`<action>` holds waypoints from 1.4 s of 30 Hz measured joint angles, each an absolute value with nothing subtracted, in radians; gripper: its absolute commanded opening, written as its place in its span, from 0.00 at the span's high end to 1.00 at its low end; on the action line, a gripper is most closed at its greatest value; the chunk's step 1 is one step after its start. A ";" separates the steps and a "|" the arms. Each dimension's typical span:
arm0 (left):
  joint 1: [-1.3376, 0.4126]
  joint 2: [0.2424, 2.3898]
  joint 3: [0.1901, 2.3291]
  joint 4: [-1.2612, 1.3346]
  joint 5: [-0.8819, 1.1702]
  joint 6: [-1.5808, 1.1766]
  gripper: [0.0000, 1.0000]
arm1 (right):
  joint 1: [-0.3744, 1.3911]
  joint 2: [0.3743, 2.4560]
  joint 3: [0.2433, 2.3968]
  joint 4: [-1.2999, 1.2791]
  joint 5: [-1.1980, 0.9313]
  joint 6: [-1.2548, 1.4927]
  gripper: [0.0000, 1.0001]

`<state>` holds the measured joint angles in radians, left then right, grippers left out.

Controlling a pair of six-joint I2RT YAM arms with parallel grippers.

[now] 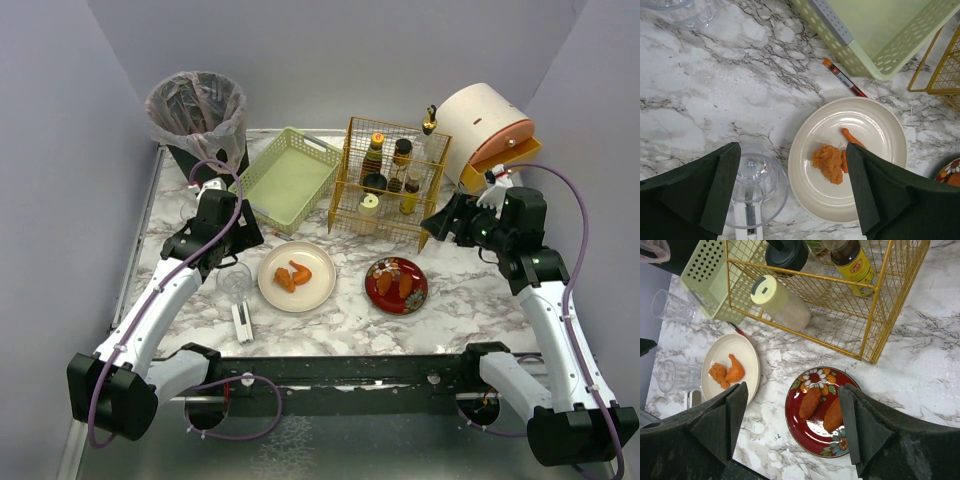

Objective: Clear the kitchen counter

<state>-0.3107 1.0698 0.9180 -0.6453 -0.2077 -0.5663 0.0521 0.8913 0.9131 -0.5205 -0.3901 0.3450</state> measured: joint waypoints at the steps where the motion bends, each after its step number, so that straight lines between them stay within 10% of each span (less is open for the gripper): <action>1: -0.310 1.071 0.918 -0.645 -0.205 -0.567 0.07 | 0.052 0.891 0.913 -0.521 -0.390 0.344 0.20; 27: -0.402 1.264 0.923 -0.606 -0.120 -0.474 0.17 | 0.077 0.798 0.712 -0.473 -0.511 0.472 0.28; 42: -0.402 1.339 0.956 -0.538 -0.122 -0.402 0.25 | 0.678 0.862 0.639 -0.337 -0.193 0.728 0.32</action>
